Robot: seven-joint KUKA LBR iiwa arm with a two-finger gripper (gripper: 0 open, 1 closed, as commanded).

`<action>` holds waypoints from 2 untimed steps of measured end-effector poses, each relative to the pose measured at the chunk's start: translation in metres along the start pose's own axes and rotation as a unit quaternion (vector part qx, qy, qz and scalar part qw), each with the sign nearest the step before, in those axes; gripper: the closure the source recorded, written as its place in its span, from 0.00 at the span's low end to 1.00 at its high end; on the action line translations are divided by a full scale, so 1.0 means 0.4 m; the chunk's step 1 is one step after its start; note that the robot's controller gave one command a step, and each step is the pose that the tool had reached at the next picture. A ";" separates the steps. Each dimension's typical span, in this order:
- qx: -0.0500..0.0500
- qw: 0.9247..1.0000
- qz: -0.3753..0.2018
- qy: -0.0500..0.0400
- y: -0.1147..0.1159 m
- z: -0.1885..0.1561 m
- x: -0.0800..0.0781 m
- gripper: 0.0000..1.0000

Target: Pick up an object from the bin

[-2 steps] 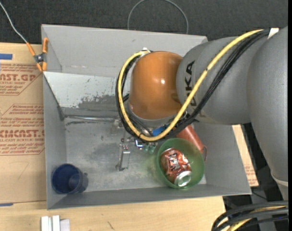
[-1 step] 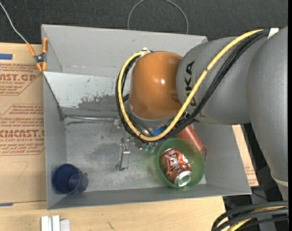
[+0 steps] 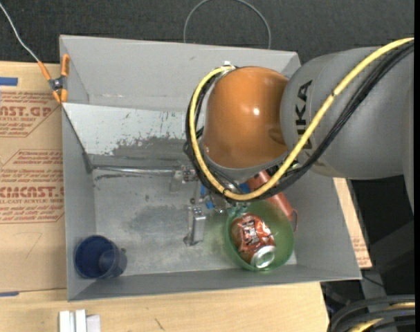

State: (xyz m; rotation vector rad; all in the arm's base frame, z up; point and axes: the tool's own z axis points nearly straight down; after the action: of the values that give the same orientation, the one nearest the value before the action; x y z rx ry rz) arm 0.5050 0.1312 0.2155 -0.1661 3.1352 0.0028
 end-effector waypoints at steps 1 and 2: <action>0.000 1.000 0.004 -0.001 -0.115 -0.121 0.070 0.00; -0.001 0.999 0.049 -0.003 -0.119 0.132 0.046 0.00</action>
Offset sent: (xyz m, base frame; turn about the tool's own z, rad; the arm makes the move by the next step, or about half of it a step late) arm -0.0105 -0.0506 -0.0944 0.1339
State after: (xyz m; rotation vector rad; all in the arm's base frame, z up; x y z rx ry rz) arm 0.4918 0.0820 0.1624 -0.0118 3.1343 0.0064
